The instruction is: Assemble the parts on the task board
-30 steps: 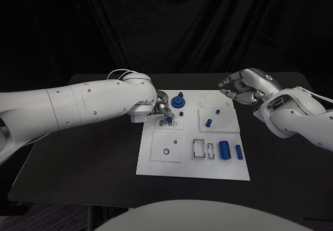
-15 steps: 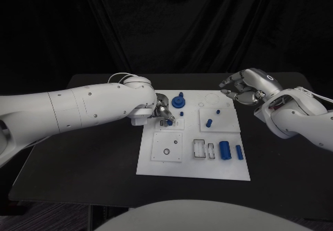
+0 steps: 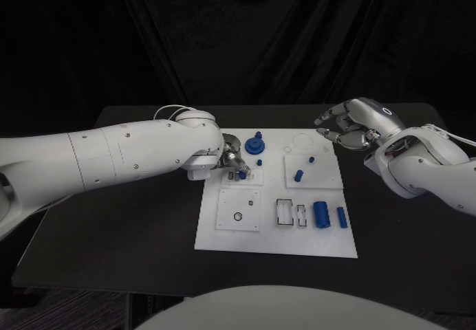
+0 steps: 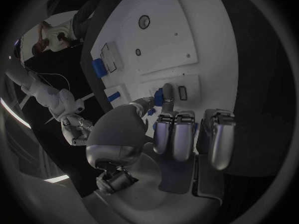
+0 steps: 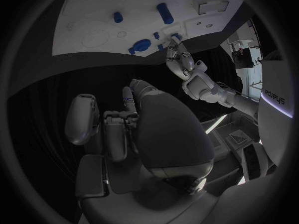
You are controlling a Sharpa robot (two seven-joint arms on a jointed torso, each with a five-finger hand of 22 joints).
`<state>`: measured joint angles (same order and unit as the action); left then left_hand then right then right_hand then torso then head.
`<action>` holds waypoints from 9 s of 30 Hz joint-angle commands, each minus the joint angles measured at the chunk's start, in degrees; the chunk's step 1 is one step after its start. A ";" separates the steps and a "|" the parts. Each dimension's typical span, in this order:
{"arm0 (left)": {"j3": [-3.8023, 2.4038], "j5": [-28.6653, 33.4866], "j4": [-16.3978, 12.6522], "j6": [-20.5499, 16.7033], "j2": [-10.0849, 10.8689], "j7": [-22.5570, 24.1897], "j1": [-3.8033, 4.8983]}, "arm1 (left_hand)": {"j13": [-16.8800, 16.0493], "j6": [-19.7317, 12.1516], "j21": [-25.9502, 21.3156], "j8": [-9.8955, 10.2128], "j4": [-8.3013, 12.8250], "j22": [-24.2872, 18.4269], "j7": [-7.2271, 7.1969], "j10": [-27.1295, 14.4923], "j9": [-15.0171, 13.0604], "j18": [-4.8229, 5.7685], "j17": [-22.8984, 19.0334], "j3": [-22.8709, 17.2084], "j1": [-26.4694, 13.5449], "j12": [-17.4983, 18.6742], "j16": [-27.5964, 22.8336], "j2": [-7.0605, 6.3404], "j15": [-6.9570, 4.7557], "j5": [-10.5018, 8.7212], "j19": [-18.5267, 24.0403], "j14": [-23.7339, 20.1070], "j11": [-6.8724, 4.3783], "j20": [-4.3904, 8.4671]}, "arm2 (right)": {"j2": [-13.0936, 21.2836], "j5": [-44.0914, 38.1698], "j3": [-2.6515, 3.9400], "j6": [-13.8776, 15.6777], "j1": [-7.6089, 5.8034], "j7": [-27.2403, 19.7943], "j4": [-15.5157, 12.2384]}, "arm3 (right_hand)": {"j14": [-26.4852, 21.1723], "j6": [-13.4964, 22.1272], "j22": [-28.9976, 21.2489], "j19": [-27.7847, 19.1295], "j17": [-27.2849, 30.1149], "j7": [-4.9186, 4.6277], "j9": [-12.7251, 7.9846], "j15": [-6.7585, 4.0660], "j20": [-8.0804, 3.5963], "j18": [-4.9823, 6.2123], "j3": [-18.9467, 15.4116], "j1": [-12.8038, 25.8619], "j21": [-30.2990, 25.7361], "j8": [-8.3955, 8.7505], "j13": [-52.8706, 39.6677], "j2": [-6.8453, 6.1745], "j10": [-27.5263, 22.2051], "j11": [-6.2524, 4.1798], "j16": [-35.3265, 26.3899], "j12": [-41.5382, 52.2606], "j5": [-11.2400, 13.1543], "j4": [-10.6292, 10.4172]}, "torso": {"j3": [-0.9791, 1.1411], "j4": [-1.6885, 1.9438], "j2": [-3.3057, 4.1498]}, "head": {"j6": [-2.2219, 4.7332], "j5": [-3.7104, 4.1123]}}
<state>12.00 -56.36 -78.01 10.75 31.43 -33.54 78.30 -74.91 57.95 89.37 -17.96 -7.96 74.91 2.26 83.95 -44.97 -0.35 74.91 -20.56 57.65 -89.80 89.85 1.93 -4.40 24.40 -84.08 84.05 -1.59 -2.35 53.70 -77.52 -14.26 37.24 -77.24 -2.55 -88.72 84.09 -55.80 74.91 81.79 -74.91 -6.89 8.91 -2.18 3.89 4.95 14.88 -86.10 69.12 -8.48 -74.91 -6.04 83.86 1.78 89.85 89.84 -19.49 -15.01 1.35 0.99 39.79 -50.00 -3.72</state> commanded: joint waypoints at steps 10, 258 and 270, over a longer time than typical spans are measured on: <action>0.08 0.16 0.15 0.27 -0.11 0.37 -0.41 | -15.09 -0.07 -0.52 1.54 -1.27 12.04 0.66 6.05 -0.39 -0.63 15.09 0.18 -2.61 -0.20 0.15 -0.38 0.47 -6.66 -2.97 5.95 0.42 -0.22 | 0.02 -0.10 0.05 -0.86 0.12 1.57 -0.08 | 5.91 -0.44 9.10 -0.02 -15.09 -0.06 -0.08 0.49 0.47 -0.46 0.24 -0.61 -0.48 0.39 -15.09 0.07 6.14 0.49 0.15 0.16 -0.42 0.31 | -0.03 0.07 0.07 | 0.00 -0.06; 0.06 -1.58 0.39 0.64 0.22 6.23 -1.67 | -15.09 1.73 -5.27 5.45 -2.62 9.40 -0.36 6.05 -10.42 -1.98 15.09 7.95 6.91 -0.20 0.15 -1.25 -0.16 9.82 0.00 5.95 -0.35 0.39 | -0.12 1.12 0.05 -7.94 0.69 6.61 0.77 | 5.91 -2.28 8.68 -0.55 -15.09 0.20 0.02 0.48 0.61 -0.13 1.16 0.44 -2.12 0.36 -14.71 1.20 5.75 0.38 0.15 -0.16 -1.72 -0.03 | -0.03 0.05 -0.04 | 0.00 -0.36; 0.07 -1.58 -3.77 -10.98 4.52 11.07 -1.69 | -15.09 1.03 -5.18 2.74 2.28 9.91 -0.64 6.05 -15.54 -1.87 15.09 -2.36 5.68 -0.20 0.15 -4.51 -0.46 11.84 -0.40 5.95 -0.67 0.69 | 0.07 1.16 0.05 -8.42 0.79 6.82 0.78 | 5.88 -2.76 8.55 -0.73 -15.00 0.34 0.12 0.40 0.55 -0.02 1.23 0.44 -2.63 0.18 -14.49 1.23 5.52 0.27 0.04 -0.34 -1.78 0.09 | -0.06 0.06 -0.02 | 0.00 -0.41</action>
<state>12.13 -57.83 -81.08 5.80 35.54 -25.50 76.71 -74.91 59.42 84.28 -14.91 -7.75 74.91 2.32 83.97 -60.21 -1.71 74.91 -20.53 63.53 -89.80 89.85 -2.17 -4.62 36.13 -84.07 84.05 -1.81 -1.93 53.67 -76.32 -14.26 29.25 -76.62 3.04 -87.95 83.89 -58.25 74.90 81.39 -74.91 -6.48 8.94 -1.98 4.30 4.94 15.83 -85.56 66.68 -7.99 -74.91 -5.50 84.03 1.95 89.86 89.84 -21.00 -15.00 1.31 1.04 39.75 -50.00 -4.13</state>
